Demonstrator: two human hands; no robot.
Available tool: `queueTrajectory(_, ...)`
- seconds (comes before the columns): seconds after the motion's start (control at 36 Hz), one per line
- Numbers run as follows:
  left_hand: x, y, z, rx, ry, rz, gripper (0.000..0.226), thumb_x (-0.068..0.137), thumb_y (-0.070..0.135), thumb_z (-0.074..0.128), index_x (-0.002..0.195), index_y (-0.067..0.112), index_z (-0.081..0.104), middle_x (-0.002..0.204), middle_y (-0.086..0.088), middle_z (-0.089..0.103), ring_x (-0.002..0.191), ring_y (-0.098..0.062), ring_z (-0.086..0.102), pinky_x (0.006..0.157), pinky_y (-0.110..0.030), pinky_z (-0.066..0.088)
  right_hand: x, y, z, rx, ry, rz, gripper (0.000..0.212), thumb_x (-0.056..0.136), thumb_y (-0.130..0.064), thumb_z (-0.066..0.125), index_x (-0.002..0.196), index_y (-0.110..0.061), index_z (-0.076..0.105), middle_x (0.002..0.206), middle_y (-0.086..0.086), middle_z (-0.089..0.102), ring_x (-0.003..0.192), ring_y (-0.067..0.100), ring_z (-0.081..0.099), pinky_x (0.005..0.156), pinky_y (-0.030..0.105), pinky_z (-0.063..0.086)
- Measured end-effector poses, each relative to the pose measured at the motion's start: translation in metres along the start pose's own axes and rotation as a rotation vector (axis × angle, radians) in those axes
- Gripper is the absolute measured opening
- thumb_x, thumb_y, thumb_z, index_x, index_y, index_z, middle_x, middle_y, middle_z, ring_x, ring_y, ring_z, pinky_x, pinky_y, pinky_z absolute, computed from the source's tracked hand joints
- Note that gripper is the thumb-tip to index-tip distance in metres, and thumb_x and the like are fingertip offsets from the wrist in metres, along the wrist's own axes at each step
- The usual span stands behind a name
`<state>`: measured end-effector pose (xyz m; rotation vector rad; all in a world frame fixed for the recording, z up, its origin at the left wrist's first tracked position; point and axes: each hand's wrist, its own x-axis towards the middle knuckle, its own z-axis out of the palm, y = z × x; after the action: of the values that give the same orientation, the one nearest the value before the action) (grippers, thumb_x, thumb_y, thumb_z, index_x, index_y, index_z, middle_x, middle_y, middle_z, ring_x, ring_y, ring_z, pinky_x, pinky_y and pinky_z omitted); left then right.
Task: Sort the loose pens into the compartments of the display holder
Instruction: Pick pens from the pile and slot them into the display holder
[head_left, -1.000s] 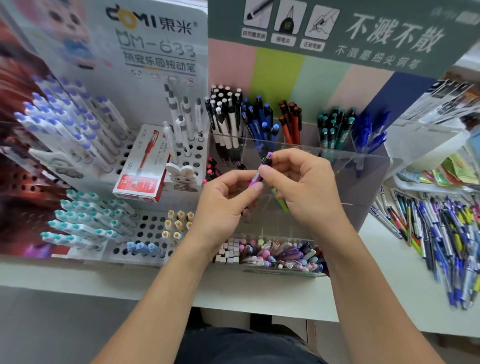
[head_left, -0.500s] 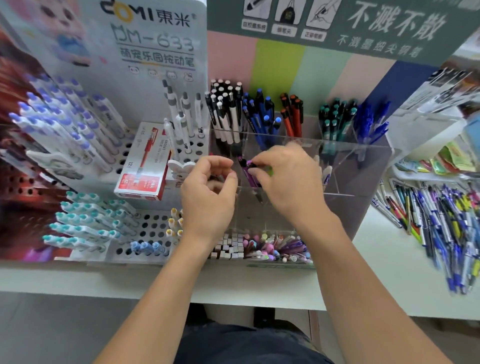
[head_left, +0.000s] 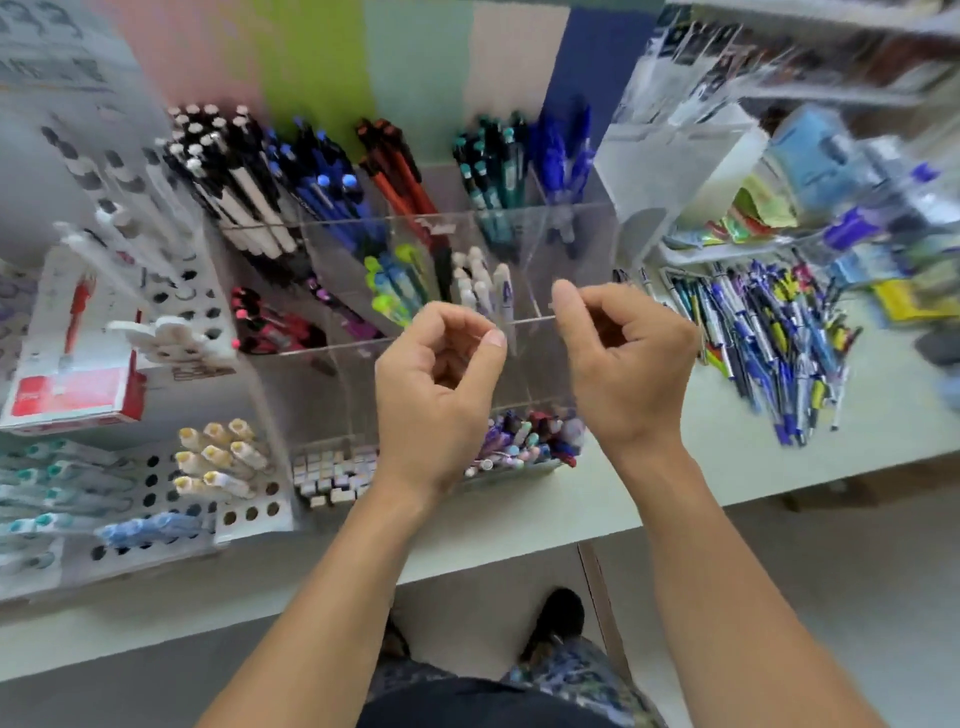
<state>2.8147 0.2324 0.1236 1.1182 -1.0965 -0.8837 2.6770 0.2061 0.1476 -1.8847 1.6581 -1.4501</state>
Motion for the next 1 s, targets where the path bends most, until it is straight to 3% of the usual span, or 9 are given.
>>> queueTrajectory(0.08,-0.015,-0.003,0.055,-0.008,-0.188,-0.087,0.013,0.089,0.009,0.068,0.079,0.016,0.063,0.063,0.008,0.059,0.055,-0.004,0.053,0.056,-0.019,0.043,-0.005,0.048,-0.042,0.046,0.091,0.265,0.036,0.098,-0.026,0.064,0.069,-0.007,0.073,0.060,0.006,0.066,0.061,0.027,0.063,0.062,0.045,0.051)
queueTrajectory(0.14,-0.028,-0.011,0.096,0.038,-0.333,-0.213,0.008,0.086,0.023,0.069,0.079,0.024,0.065,0.066,-0.001,0.062,0.055,-0.012,0.052,0.053,-0.025,0.043,-0.009,0.086,-0.071,0.060,0.119,0.442,0.035,0.097,-0.028,0.064,0.067,-0.014,0.074,0.061,0.001,0.068,0.064,0.021,0.066,0.069,0.044,0.055)
queueTrajectory(0.25,-0.054,-0.049,0.183,0.241,-0.508,-0.482,0.007,0.092,0.026,0.068,0.095,0.019,0.068,0.087,-0.012,0.071,0.059,-0.014,0.057,0.047,-0.016,0.040,-0.019,0.165,-0.131,0.032,0.001,0.726,0.034,0.096,-0.032,0.064,0.069,-0.015,0.074,0.062,0.000,0.071,0.063,0.019,0.067,0.075,0.049,0.059)
queueTrajectory(0.39,-0.091,-0.076,0.280,0.298,-0.457,-0.671,0.013,0.096,0.027,0.065,0.106,0.018,0.066,0.093,-0.003,0.072,0.068,-0.013,0.067,0.055,-0.025,0.050,-0.031,0.246,-0.209,-0.004,-0.120,0.923,0.032,0.096,-0.031,0.063,0.081,-0.004,0.072,0.068,0.004,0.072,0.052,0.010,0.064,0.064,0.037,0.054)
queueTrajectory(0.5,-0.096,-0.091,0.335,0.332,-0.395,-0.737,0.023,0.094,0.029,0.068,0.112,0.015,0.063,0.100,-0.006,0.070,0.084,-0.021,0.070,0.068,-0.034,0.057,-0.021,0.291,-0.248,0.017,-0.168,0.998,0.030,0.096,-0.028,0.065,0.086,-0.001,0.070,0.077,0.014,0.073,0.065,0.024,0.069,0.072,0.045,0.060)
queueTrajectory(0.67,-0.071,-0.123,0.376,0.456,-0.353,-0.799,0.043,0.091,0.039,0.072,0.124,0.018,0.054,0.107,-0.004,0.063,0.092,-0.021,0.065,0.090,-0.045,0.058,0.009,0.356,-0.263,0.011,-0.193,1.082,0.029,0.095,-0.018,0.059,0.084,0.009,0.063,0.076,0.013,0.065,0.062,0.025,0.059,0.067,0.043,0.059)
queueTrajectory(0.81,-0.046,-0.171,0.414,0.594,-0.330,-0.841,0.072,0.085,0.050,0.074,0.140,0.012,0.047,0.131,-0.009,0.058,0.114,-0.029,0.060,0.099,-0.044,0.053,0.030,0.401,-0.262,-0.044,-0.146,1.100,0.028,0.090,-0.012,0.054,0.096,0.015,0.063,0.077,0.029,0.058,0.065,0.025,0.050,0.062,0.042,0.055)
queueTrajectory(0.89,-0.039,-0.195,0.445,0.680,-0.352,-0.852,0.082,0.084,0.054,0.074,0.144,0.007,0.043,0.142,-0.010,0.051,0.118,-0.029,0.056,0.090,-0.036,0.049,0.037,0.419,-0.266,-0.068,-0.183,1.111,0.024,0.090,-0.012,0.056,0.091,0.010,0.066,0.079,0.022,0.067,0.065,0.026,0.058,0.070,0.051,0.060)
queueTrajectory(1.0,-0.035,-0.218,0.489,0.761,-0.239,-0.838,0.090,0.069,0.064,0.082,0.129,0.004,0.051,0.131,-0.014,0.054,0.111,-0.031,0.060,0.071,-0.035,0.047,0.050,0.440,-0.276,-0.118,-0.228,1.098,0.022,0.088,-0.011,0.055,0.088,0.004,0.071,0.083,0.018,0.072,0.080,0.036,0.070,0.074,0.050,0.061)
